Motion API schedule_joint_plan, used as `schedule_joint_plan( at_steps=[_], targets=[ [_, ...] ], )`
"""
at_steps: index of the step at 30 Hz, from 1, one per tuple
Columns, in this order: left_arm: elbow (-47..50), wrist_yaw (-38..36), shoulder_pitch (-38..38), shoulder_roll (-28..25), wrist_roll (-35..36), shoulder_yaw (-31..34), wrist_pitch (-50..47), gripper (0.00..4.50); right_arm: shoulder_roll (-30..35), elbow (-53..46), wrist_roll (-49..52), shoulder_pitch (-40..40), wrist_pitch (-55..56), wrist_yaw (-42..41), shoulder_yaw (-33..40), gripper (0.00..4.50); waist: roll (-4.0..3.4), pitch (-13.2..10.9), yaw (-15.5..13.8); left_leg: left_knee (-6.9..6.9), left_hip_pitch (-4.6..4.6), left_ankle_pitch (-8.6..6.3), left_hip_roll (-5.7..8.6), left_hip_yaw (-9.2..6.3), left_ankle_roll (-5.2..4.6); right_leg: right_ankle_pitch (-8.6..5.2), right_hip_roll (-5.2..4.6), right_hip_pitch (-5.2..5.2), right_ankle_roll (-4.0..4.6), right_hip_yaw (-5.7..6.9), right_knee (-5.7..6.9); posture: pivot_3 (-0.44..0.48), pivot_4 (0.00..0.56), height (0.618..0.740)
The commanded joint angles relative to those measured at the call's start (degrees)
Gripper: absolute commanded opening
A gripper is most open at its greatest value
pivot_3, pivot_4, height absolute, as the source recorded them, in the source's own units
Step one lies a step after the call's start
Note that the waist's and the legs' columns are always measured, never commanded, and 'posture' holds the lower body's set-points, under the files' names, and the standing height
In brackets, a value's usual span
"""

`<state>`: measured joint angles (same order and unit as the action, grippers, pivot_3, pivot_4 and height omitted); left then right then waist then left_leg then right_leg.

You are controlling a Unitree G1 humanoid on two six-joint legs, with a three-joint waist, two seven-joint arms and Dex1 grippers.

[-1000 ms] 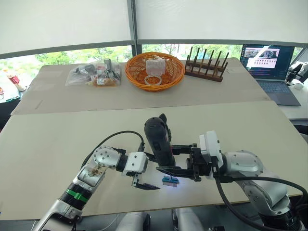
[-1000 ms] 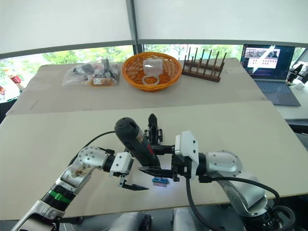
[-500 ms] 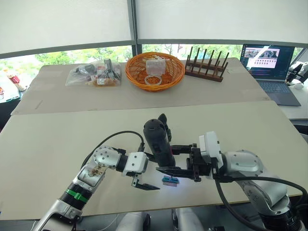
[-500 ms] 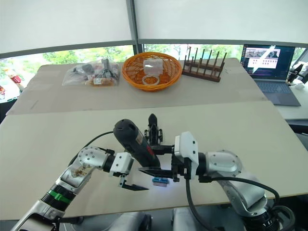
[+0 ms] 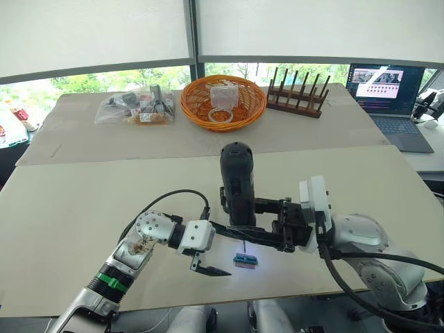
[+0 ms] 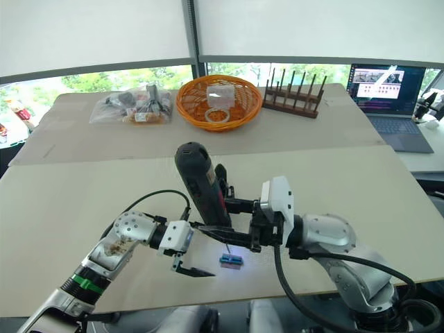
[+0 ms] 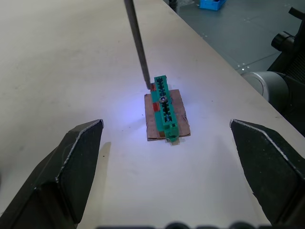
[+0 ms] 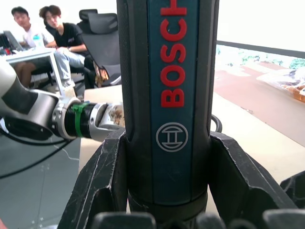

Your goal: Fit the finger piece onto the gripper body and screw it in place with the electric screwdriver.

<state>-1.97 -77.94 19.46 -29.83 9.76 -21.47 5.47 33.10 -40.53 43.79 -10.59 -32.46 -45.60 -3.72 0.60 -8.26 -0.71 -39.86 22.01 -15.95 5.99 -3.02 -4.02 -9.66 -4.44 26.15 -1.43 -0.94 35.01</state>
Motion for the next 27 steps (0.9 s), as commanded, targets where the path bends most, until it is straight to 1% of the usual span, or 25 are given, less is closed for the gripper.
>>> schedule_joint_plan(
  at_steps=[1, 11, 27],
  targets=[
    [2.0, -0.4, -0.5, 0.0, 1.2, -0.3, 0.1, 4.5, -0.3, -3.1, 1.6, 0.2, 0.6, 0.9, 0.7, 1.93, 0.0, 0.0, 0.0, 0.0, 0.0, 0.0, 0.0, 0.0, 0.0, 0.0, 0.0, 0.0, 0.0, 0.0, 0.0, 0.0, 0.15, 0.74],
    [1.9, -0.5, -0.3, -0.2, 0.8, -0.2, -0.1, 4.5, 0.2, -2.5, -0.3, 1.4, 1.9, 0.0, 0.0, 1.93, 0.0, 0.0, 0.0, 0.0, 0.0, 0.0, 0.0, 0.0, 0.0, 0.0, 0.01, 0.0, 0.0, 0.01, 0.0, 0.0, 0.15, 0.74],
    [1.7, -0.6, -0.2, -0.2, 0.6, -0.1, 0.5, 4.5, -0.8, -2.4, -1.1, 1.3, 1.7, -0.3, -0.2, 1.93, 0.0, 0.0, 0.0, 0.0, 0.0, 0.0, 0.0, 0.0, 0.0, 0.0, 0.01, 0.0, 0.0, 0.01, 0.0, 0.0, 0.15, 0.74]
  ],
)
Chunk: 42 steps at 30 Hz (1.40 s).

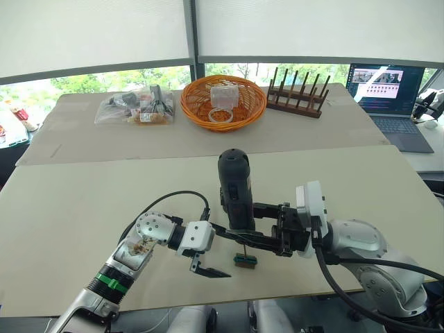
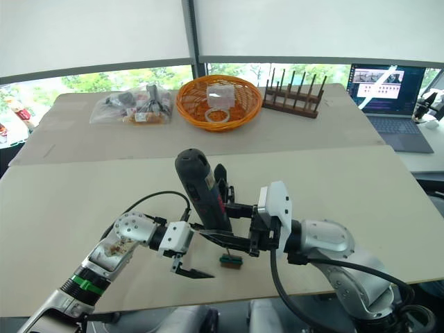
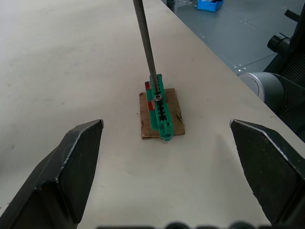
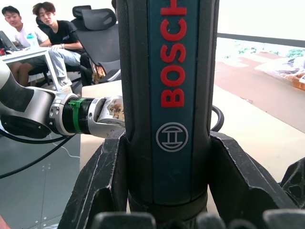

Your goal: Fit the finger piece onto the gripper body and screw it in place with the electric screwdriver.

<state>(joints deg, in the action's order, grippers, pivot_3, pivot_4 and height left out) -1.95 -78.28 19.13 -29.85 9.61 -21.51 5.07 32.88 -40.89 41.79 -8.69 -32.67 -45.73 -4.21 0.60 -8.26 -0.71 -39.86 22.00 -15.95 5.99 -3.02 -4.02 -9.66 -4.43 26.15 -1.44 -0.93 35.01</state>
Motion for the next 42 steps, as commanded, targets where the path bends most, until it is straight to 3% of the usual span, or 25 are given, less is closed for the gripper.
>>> schedule_joint_plan(
  at_steps=[1, 42],
  targets=[
    [1.6, -0.2, 0.1, -0.2, 0.8, -0.1, 0.9, 4.5, -0.5, -2.1, 0.9, -0.6, 1.9, -0.2, 0.3, 1.93, 0.0, 0.0, 0.0, 0.0, 0.0, 0.0, 0.0, 0.0, 0.0, 0.0, 0.0, 0.0, 0.0, 0.0, 0.0, 0.0, 0.15, 0.74],
    [1.3, -0.1, 0.3, -0.2, 0.4, 0.1, 1.3, 4.5, -0.6, -0.2, -1.0, -1.7, 3.0, -2.4, 0.0, 1.93, 0.0, 0.0, 0.0, 0.0, 0.0, 0.01, 0.0, 0.0, 0.01, 0.0, 0.0, 0.0, 0.0, 0.0, 0.0, 0.0, 0.15, 0.74]
  ],
)
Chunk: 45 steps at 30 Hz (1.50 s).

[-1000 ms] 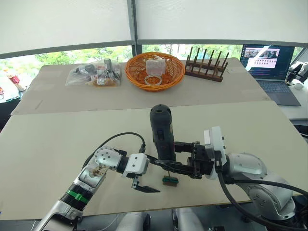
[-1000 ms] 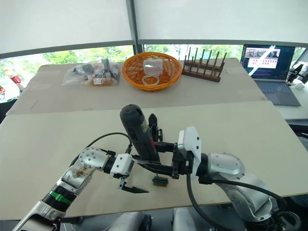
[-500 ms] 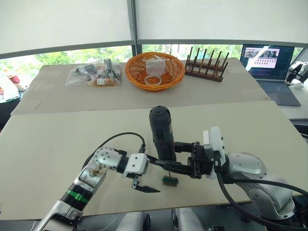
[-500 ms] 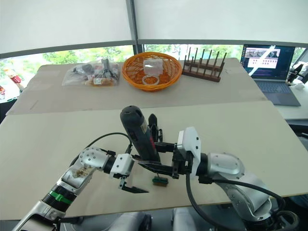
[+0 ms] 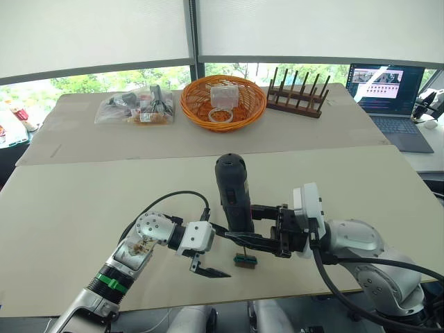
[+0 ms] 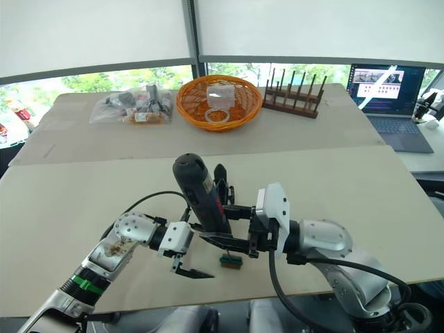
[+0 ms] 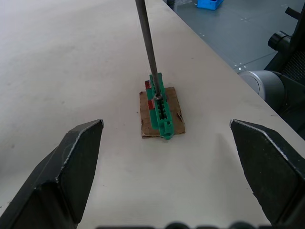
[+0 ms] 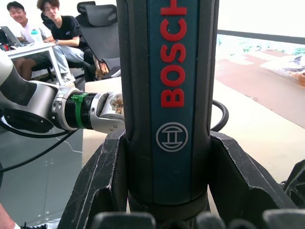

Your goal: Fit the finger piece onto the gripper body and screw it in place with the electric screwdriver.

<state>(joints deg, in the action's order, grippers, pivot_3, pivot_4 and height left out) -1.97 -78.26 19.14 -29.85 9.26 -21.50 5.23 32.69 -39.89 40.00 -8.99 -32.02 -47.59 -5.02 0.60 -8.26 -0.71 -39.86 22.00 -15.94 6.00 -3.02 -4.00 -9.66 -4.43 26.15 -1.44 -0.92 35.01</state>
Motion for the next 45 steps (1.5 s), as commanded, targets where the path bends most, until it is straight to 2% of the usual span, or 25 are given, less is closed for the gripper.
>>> schedule_joint_plan(
  at_steps=[1, 35, 45],
  targets=[
    [1.3, -0.1, 0.2, -0.2, 0.8, 0.1, 1.2, 4.5, -0.4, -1.3, 0.8, -1.4, 2.3, -0.5, 0.8, 1.93, 0.0, 0.0, 0.0, 0.0, 0.0, 0.0, 0.0, 0.0, 0.0, 0.0, 0.0, 0.0, 0.0, 0.0, 0.0, 0.0, 0.15, 0.74],
    [0.8, 0.4, 0.6, -0.2, 0.6, 0.5, 1.2, 4.5, -0.1, -2.6, 1.4, -1.1, 2.0, -0.7, 1.2, 1.93, 0.0, 0.0, 0.0, 0.0, 0.0, 0.01, 0.0, 0.0, 0.02, 0.0, 0.0, 0.0, 0.0, 0.0, 0.0, 0.0, 0.15, 0.74],
    [4.6, 4.1, -2.1, -2.3, 3.9, 5.0, -5.9, 4.5, 0.5, -4.2, 8.3, -6.0, -1.4, 4.0, 4.6, 1.93, 0.0, 0.0, 0.0, 0.0, -0.01, 0.01, 0.0, 0.0, 0.01, 0.0, 0.0, 0.01, 0.0, -0.01, 0.0, 0.0, 0.15, 0.74]
  ],
)
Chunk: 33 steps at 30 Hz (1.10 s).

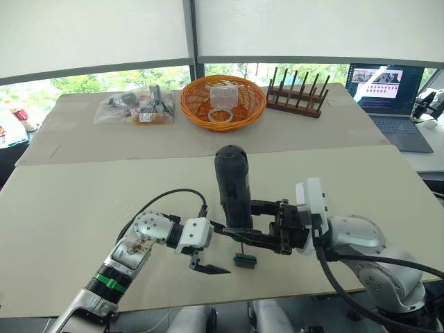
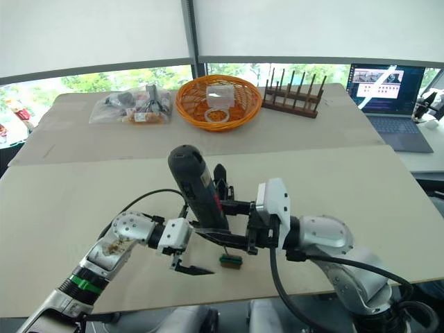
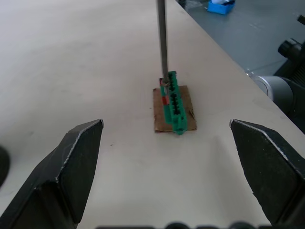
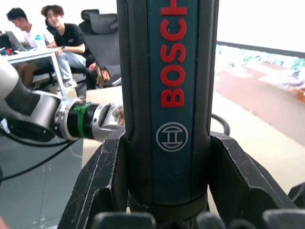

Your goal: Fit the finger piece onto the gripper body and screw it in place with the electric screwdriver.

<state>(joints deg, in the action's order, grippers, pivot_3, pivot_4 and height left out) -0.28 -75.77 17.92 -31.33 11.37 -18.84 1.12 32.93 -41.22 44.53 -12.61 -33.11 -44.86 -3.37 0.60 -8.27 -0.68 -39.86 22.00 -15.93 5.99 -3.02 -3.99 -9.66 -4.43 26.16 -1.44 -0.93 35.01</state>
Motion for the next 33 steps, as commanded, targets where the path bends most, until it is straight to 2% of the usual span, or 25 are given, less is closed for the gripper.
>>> schedule_joint_plan(
  at_steps=[1, 6, 13, 20, 25, 30, 33],
  targets=[
    [3.3, 2.0, -1.2, -1.0, 2.0, 2.7, -2.4, 4.5, 0.5, -2.8, 4.3, -2.9, -0.5, 1.5, 3.3, 1.93, 0.0, 0.0, 0.0, 0.0, 0.0, -0.01, 0.0, 0.0, -0.01, 0.0, 0.0, 0.0, 0.0, 0.0, 0.0, 0.0, 0.15, 0.74],
    [4.7, 6.9, -3.2, -1.6, 2.9, 6.8, -5.1, 4.5, 1.5, -0.9, 6.6, -7.2, -1.6, 2.3, 4.9, 1.93, 0.0, 0.0, 0.0, 0.0, 0.0, -0.01, 0.0, 0.0, -0.02, 0.0, 0.0, 0.01, 0.0, 0.01, 0.0, 0.0, 0.15, 0.74],
    [3.1, 16.4, -3.6, 1.5, 3.5, 10.7, -10.8, 4.5, 2.3, 2.5, 6.6, -11.4, -1.6, 1.9, 5.5, 1.93, 0.0, 0.0, -0.1, 0.0, 0.0, 0.02, 0.0, -0.01, 0.03, 0.0, -0.01, 0.0, 0.0, 0.04, 0.0, 0.0, 0.15, 0.74],
    [-1.1, 24.5, -1.4, 8.8, -0.4, 8.5, -10.1, 4.5, 3.1, 4.2, 5.3, -12.6, -1.2, 1.2, 5.6, 1.93, 0.01, 0.0, -0.2, -0.01, 0.02, 0.04, 0.01, 0.0, 0.07, 0.0, -0.03, -0.01, 0.0, 0.01, 0.0, 0.0, 0.15, 0.74],
    [-4.7, 26.6, 0.4, 12.6, -2.3, 6.7, -8.7, 4.5, 3.5, 4.1, 4.9, -12.0, -1.2, 1.0, 5.9, 1.93, 0.01, 0.0, -0.1, 0.0, 0.04, 0.04, 0.01, 0.0, 0.06, 0.0, -0.02, 0.01, 0.0, 0.0, 0.0, 0.0, 0.15, 0.74],
    [-13.3, 31.2, 5.4, 17.7, -5.8, 5.7, -4.9, 4.5, 3.6, 3.7, 4.1, -10.7, -0.9, 1.7, 6.0, 1.93, 0.02, 0.0, -0.4, -0.02, 0.05, 0.03, 0.02, 0.0, 0.05, 0.01, -0.05, 0.0, 0.0, 0.02, 0.0, 0.0, 0.15, 0.74],
    [-15.2, 30.4, 6.5, 18.7, -6.1, 5.4, -2.9, 4.5, 3.6, 3.3, 3.6, -10.2, -0.7, 2.0, 5.9, 1.93, 0.03, 0.0, -0.3, -0.04, 0.07, 0.03, 0.02, 0.0, 0.05, 0.01, -0.05, 0.0, 0.0, 0.0, 0.0, 0.0, 0.15, 0.74]
  ],
)
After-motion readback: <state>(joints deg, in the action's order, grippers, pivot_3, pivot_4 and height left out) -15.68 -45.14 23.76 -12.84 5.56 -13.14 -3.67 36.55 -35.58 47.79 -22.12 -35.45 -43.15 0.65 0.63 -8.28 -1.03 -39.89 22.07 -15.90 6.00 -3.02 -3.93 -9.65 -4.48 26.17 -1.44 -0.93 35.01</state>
